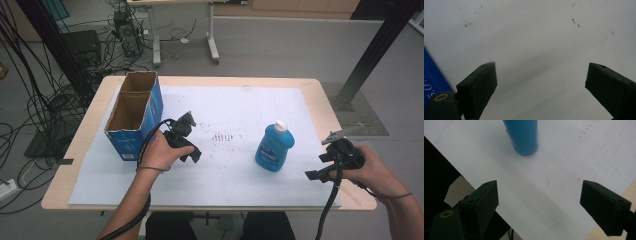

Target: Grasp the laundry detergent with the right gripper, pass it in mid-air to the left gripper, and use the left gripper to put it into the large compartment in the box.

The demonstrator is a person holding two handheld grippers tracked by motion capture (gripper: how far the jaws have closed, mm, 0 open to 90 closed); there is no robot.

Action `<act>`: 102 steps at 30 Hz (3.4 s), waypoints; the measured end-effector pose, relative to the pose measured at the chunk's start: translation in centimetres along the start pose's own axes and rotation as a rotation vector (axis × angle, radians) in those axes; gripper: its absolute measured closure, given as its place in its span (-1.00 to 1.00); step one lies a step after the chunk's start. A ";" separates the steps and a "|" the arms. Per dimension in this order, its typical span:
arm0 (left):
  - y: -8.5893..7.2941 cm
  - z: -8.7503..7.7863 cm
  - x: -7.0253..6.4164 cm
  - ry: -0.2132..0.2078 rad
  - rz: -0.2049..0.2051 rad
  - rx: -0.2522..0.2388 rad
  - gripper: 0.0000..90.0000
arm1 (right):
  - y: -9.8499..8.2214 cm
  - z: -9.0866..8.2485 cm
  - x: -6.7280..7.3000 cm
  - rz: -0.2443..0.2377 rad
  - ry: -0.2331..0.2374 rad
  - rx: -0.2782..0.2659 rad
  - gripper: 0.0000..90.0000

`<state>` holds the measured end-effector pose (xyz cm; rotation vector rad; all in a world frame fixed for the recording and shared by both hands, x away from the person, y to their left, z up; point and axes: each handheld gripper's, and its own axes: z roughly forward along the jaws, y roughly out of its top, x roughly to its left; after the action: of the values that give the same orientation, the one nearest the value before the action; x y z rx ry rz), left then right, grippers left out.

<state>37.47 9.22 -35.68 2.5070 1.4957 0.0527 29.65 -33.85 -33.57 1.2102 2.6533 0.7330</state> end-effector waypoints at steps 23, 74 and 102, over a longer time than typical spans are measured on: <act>0.1 -0.1 -0.2 0.000 0.002 0.000 -0.76 | -1.0 1.5 1.2 -0.017 0.021 -0.045 -0.67; -0.1 -0.2 -0.7 0.010 0.014 0.052 -0.76 | -1.9 5.0 1.7 -0.059 0.037 -0.342 -0.72; -0.2 -0.4 -1.1 0.006 0.021 0.049 -0.76 | -2.7 5.8 1.7 -0.061 0.050 -0.534 -0.73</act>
<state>36.69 8.49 -35.24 2.5632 1.4910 0.0266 28.56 -31.92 -39.83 0.9649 2.2849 1.3578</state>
